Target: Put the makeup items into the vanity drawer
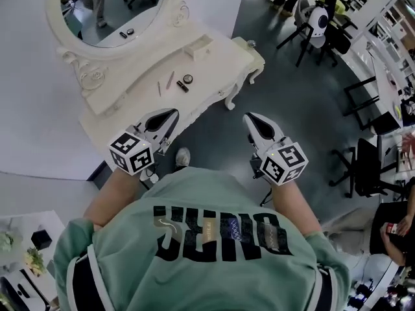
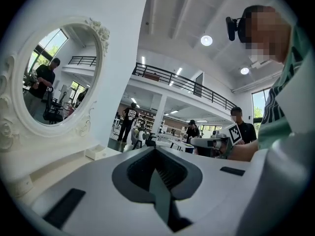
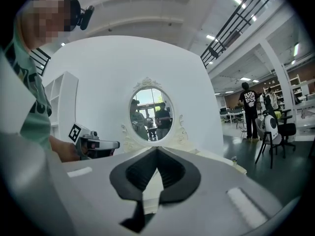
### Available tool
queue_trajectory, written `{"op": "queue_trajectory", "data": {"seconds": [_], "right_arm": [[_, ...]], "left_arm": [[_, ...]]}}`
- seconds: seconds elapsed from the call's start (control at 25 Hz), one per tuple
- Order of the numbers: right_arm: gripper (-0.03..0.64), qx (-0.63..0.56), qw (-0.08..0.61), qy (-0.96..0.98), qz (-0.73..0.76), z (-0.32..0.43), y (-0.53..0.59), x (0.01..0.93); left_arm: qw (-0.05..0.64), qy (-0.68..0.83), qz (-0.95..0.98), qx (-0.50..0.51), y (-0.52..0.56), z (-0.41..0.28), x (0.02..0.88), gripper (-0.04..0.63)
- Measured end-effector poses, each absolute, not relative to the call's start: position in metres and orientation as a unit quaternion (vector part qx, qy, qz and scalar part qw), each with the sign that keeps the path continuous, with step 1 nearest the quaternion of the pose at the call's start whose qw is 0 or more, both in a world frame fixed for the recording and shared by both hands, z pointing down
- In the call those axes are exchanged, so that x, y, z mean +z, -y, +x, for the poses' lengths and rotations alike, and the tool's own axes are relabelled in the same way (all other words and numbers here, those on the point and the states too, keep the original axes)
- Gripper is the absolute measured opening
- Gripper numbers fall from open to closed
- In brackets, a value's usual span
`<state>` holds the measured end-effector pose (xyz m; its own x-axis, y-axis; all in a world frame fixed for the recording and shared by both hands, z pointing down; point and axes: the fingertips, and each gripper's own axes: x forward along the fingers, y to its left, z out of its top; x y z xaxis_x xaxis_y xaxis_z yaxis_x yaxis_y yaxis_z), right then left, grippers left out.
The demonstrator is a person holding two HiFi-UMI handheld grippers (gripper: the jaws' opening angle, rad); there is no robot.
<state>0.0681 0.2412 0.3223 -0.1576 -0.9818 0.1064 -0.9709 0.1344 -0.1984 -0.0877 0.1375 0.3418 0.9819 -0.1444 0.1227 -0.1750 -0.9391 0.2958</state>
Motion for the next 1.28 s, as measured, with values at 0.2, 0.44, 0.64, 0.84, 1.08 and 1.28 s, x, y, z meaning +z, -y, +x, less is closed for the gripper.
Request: {"op": "queue_trajectory", "data": {"seconds": [0.2, 0.44, 0.64, 0.84, 1.08, 1.28], "right_arm": [[0.011, -0.105, 0.031, -0.745, -0.658, 0.103, -0.161, 0.321], [0.011, -0.098, 0.033, -0.725, -0.681, 0.149, -0.073, 0.314], [0.011, -0.109, 0.005, -0.746, -0.657, 0.17, -0.031, 0.322], [0.011, -0.132, 0.006, -0.784, -0.606, 0.2, 0.0, 0.342], [0.011, -0.135, 0.002, -0.824, -0.55, 0.227, 0.013, 0.348], [0.011, -0.123, -0.028, -0.844, -0.522, 0.224, 0.032, 0.352]], "left_arm": [[0.167, 0.047, 0.983, 0.056, -0.058, -0.04, 0.354, 0.005], [0.229, 0.007, 0.973, 0.024, 0.023, 0.0, 0.364, 0.003], [0.233, 0.045, 0.971, 0.035, 0.05, 0.008, 0.383, 0.005], [0.222, 0.138, 0.965, 0.035, 0.07, 0.016, 0.391, 0.003], [0.22, 0.217, 0.951, 0.029, 0.071, 0.034, 0.389, 0.005], [0.211, 0.228, 0.95, 0.035, 0.08, 0.039, 0.388, 0.005]]}}
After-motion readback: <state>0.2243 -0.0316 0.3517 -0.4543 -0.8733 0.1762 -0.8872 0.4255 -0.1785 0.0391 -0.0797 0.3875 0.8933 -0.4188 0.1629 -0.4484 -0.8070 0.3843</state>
